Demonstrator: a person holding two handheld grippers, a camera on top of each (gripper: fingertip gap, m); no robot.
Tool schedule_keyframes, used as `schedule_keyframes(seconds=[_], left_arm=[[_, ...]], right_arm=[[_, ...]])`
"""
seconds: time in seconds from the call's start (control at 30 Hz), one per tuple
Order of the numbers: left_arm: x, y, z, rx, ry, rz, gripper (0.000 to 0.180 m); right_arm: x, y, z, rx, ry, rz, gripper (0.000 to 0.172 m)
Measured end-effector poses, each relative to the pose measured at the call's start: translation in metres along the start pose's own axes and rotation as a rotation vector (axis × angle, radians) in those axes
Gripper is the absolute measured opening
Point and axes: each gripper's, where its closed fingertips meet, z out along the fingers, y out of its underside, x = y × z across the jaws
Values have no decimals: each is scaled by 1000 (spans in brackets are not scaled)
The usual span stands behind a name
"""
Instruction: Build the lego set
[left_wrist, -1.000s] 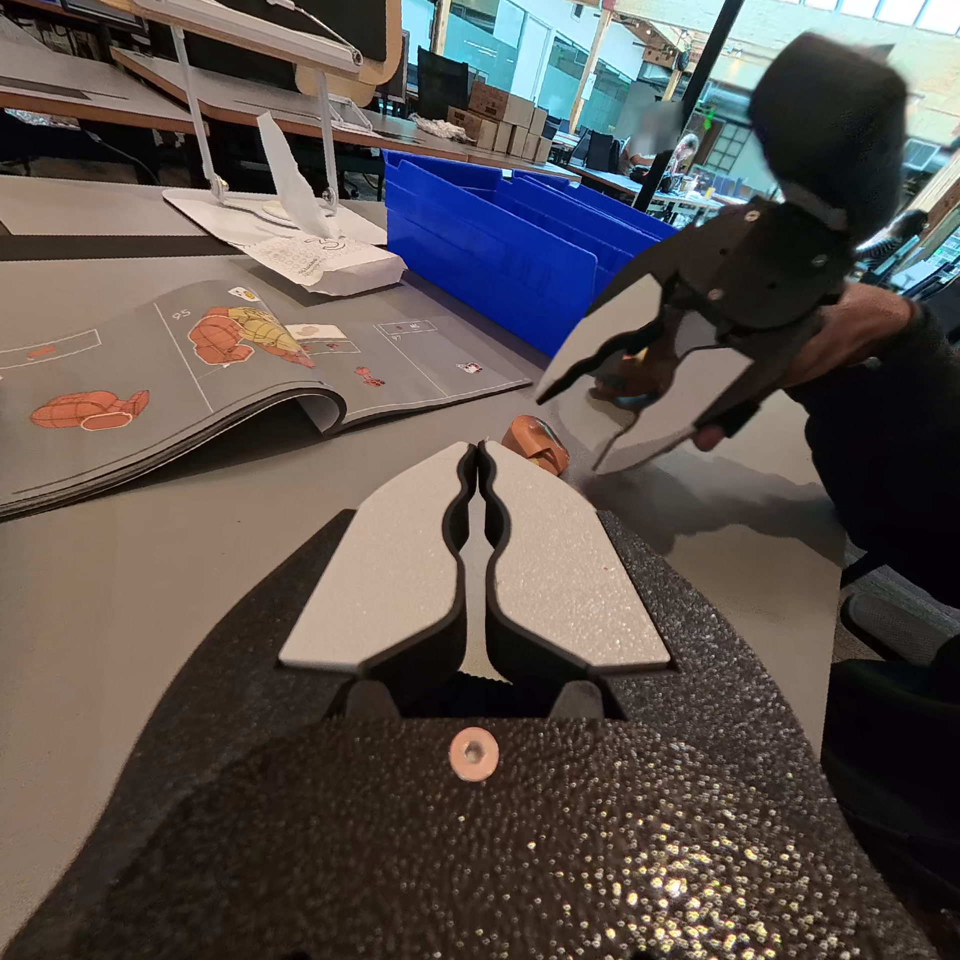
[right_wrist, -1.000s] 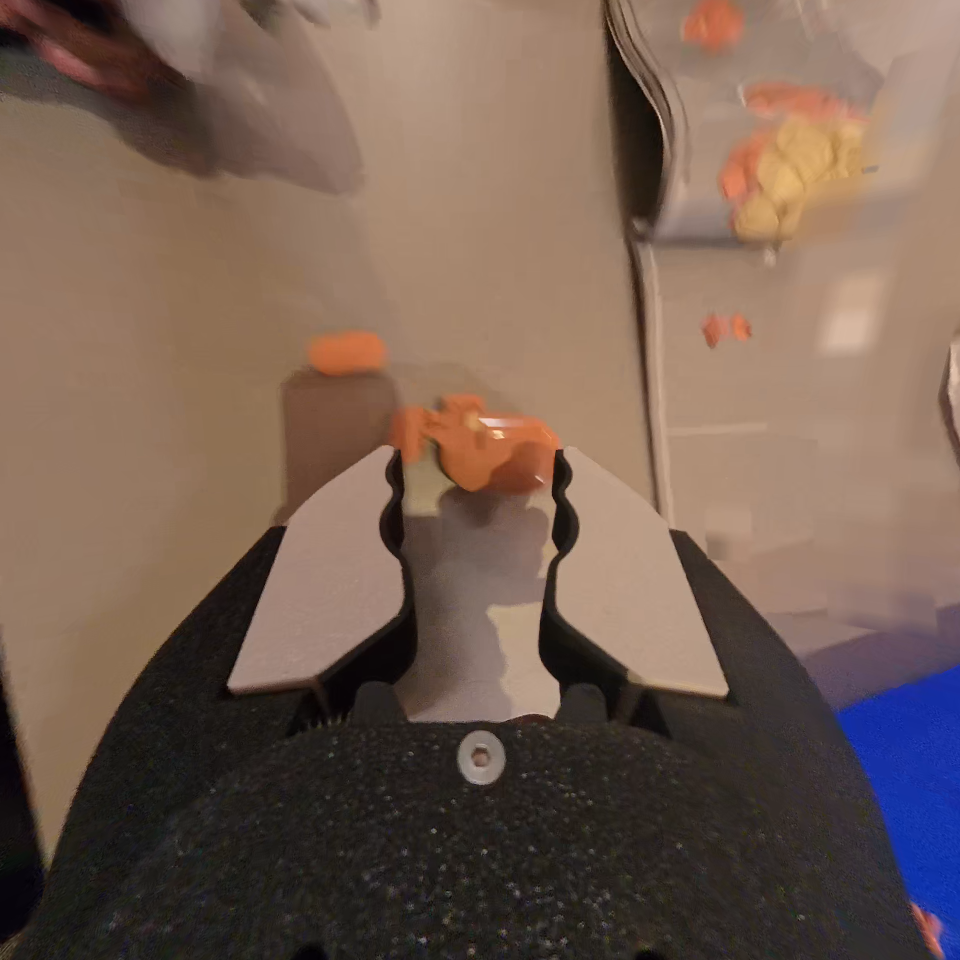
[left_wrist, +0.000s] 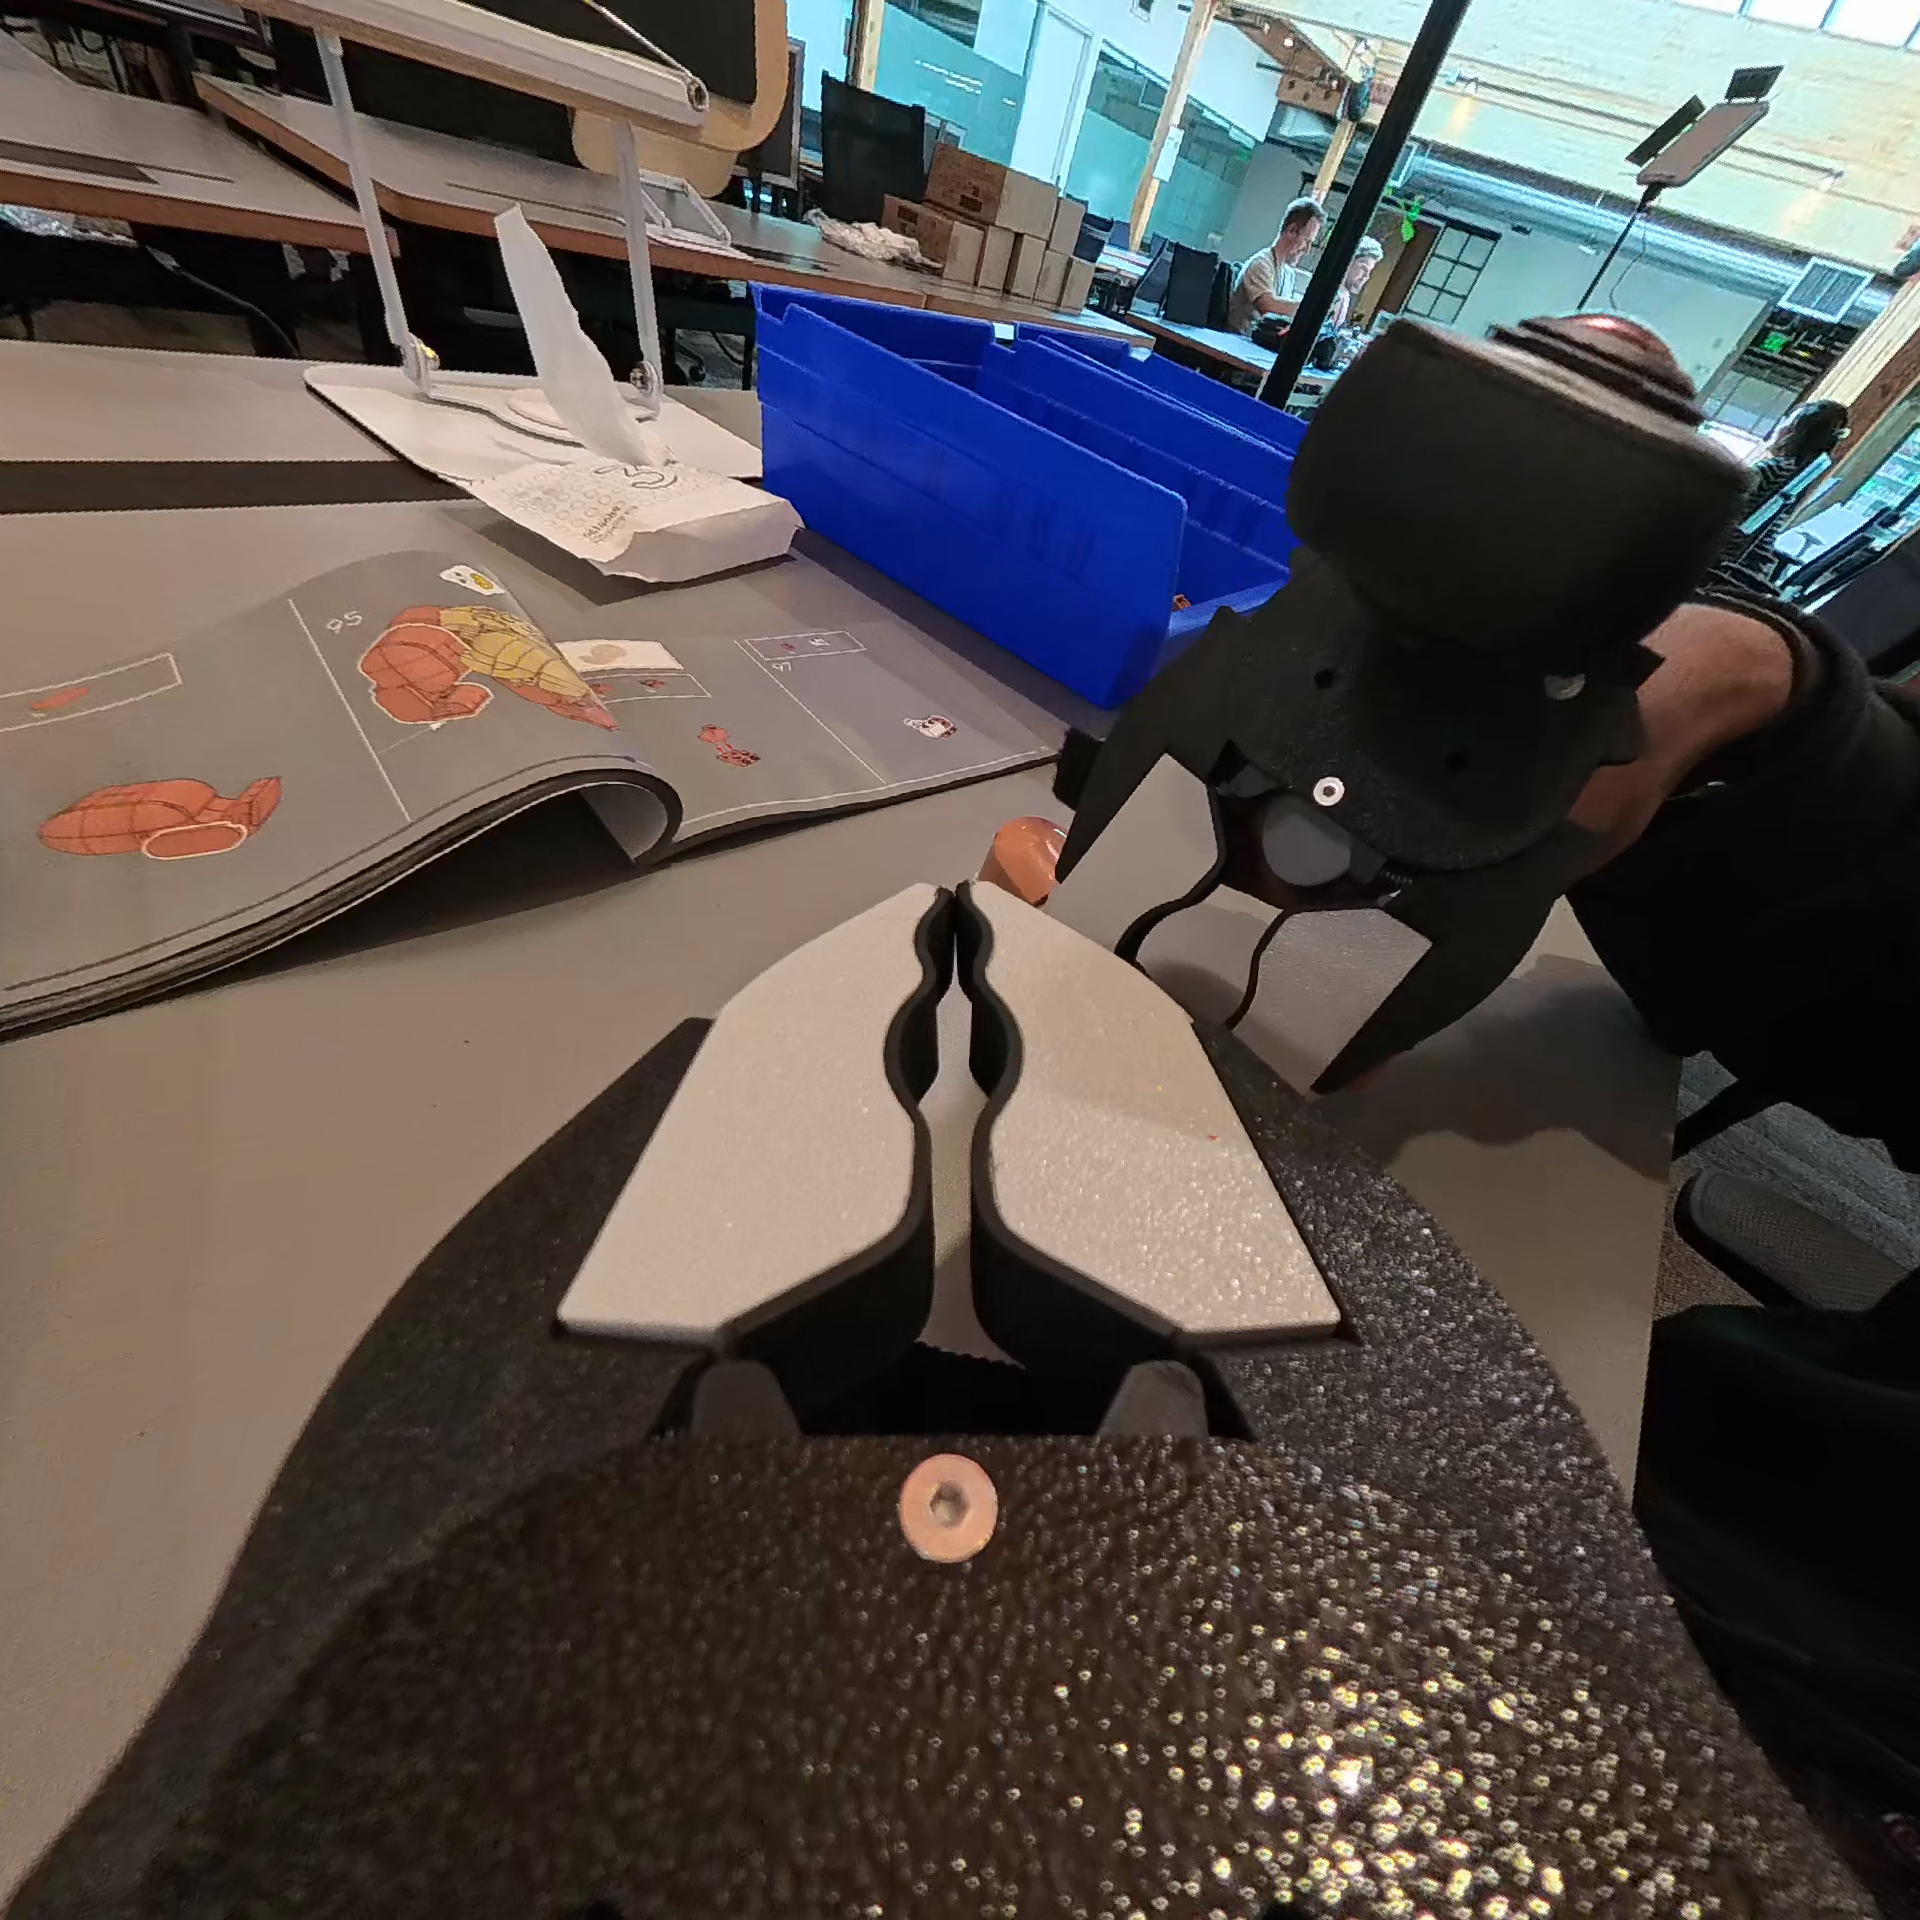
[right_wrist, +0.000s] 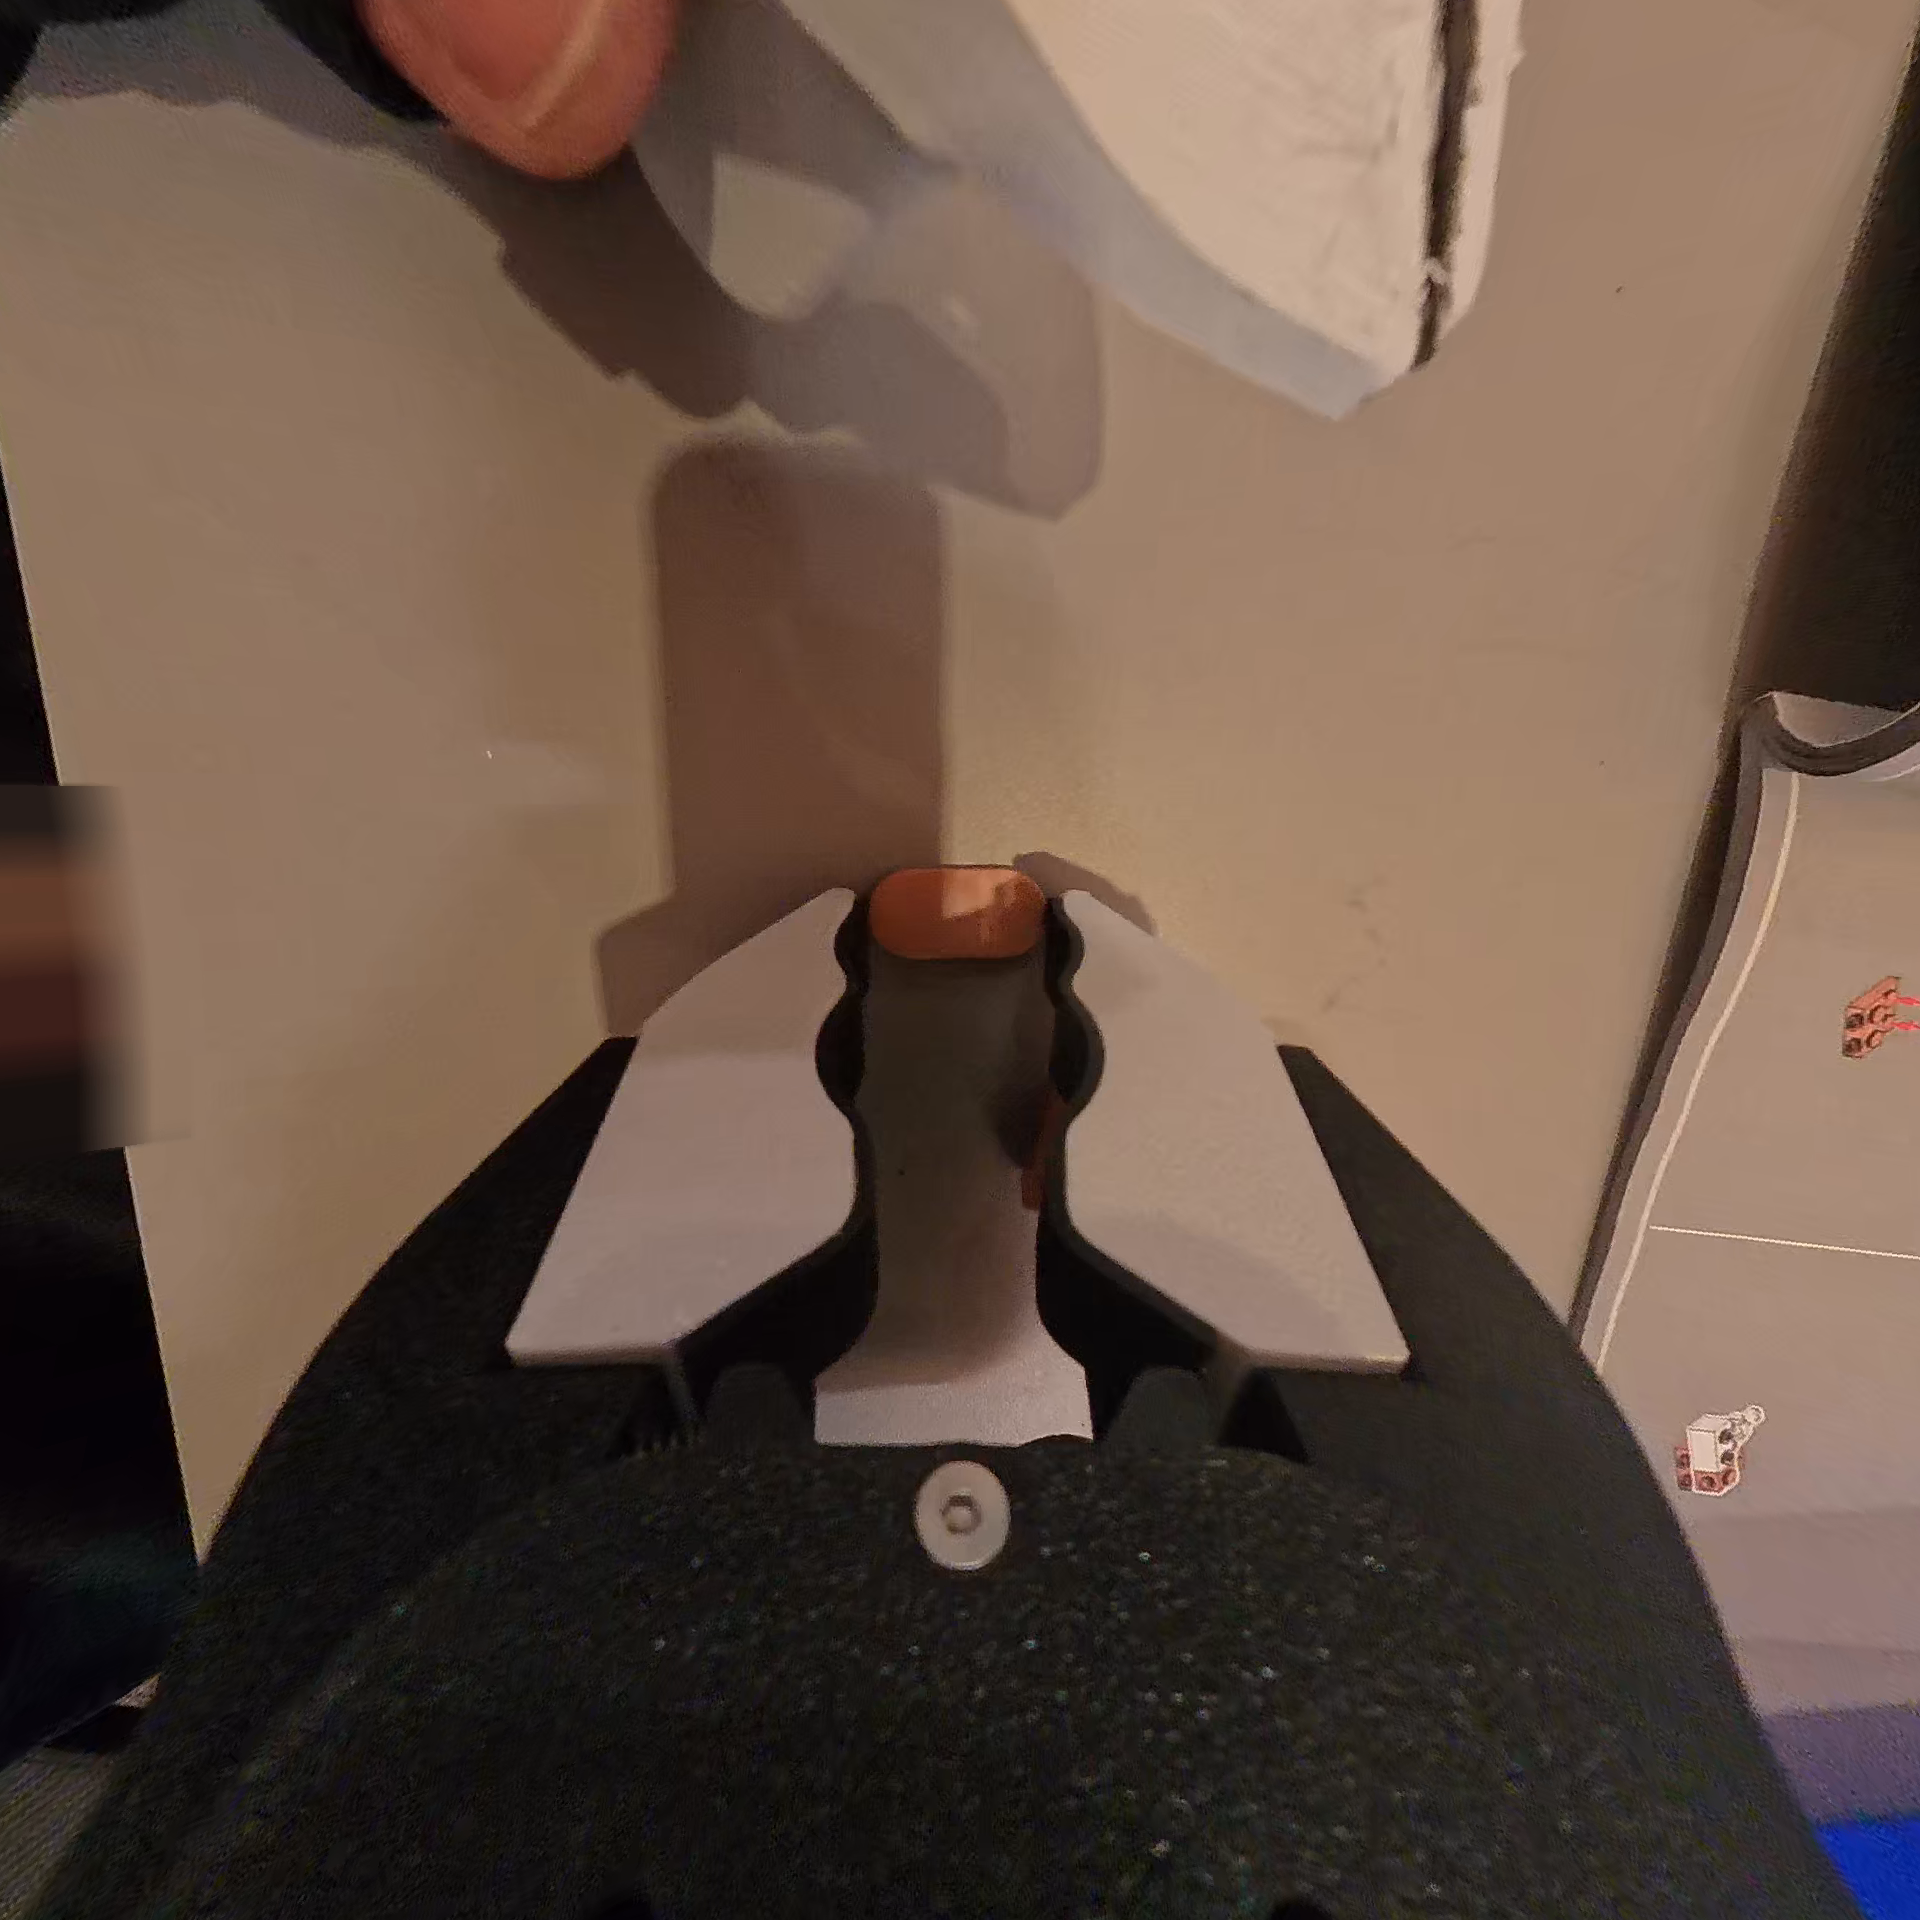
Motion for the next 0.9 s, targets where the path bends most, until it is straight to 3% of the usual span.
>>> schedule_keyframes(seconds=[0.2, 0.47, 0.67, 0.9], left_arm=[[1, 1, 0, -4, 3, -1, 0], [6, 5, 0, -33, 129, -160, 0], [14, 17, 6, -116, 171, -193, 16], [26, 21, 8, -144, 219, -183, 19]], right_arm=[[3, -4, -4, 67, 42, 6, 32], [16, -35, -44, 424, 303, -92, 31], [16, -42, -55, 465, 496, -247, 32], [15, -47, -53, 467, 560, -310, 31]])
